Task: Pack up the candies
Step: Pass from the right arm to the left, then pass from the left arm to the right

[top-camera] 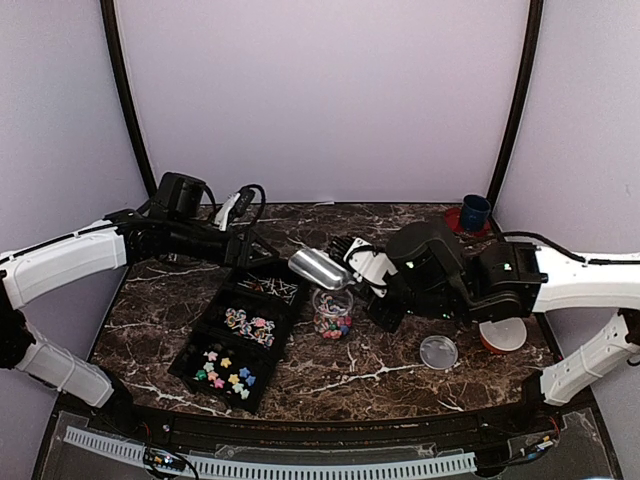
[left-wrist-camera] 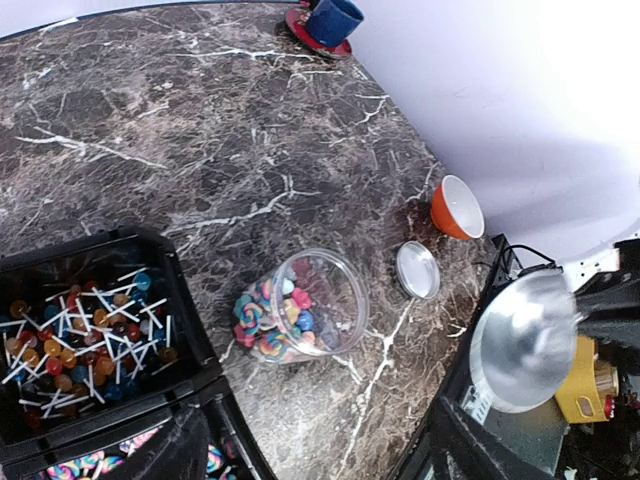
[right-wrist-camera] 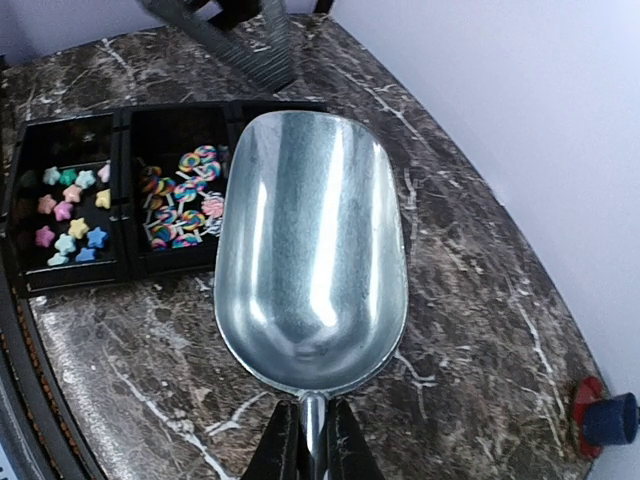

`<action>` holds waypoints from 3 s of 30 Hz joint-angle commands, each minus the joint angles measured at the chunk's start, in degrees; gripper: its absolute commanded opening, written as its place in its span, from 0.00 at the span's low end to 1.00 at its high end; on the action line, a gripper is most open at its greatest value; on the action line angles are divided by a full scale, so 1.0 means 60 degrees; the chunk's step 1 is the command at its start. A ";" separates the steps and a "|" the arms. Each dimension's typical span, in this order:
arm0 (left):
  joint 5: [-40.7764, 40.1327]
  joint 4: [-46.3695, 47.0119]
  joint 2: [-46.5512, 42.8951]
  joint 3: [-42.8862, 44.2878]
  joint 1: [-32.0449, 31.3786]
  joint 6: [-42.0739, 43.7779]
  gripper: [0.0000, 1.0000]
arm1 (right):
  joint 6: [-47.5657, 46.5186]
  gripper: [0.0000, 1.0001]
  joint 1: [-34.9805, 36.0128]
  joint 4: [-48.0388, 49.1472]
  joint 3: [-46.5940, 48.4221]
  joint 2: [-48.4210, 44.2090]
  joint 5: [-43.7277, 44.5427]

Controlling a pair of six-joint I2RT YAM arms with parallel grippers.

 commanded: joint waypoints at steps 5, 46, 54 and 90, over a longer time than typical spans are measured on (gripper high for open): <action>0.1055 0.0851 -0.0447 -0.0220 -0.0222 -0.0568 0.78 | -0.0445 0.00 -0.0339 0.3355 -0.1995 -0.0343 -0.2008; 0.3045 0.2089 0.0647 -0.0937 -0.0536 -0.0919 0.00 | -0.2254 0.12 -0.0270 0.6078 -0.2992 -0.0067 -0.1539; 0.3570 0.2653 0.0524 -0.1132 -0.0536 -0.1145 0.00 | -0.2179 0.33 -0.0282 0.6813 -0.3519 -0.0505 -0.1880; 0.4434 0.3390 0.0432 -0.1552 -0.0537 -0.1476 0.00 | -0.2784 0.20 -0.0329 0.9137 -0.4997 -0.0718 -0.2872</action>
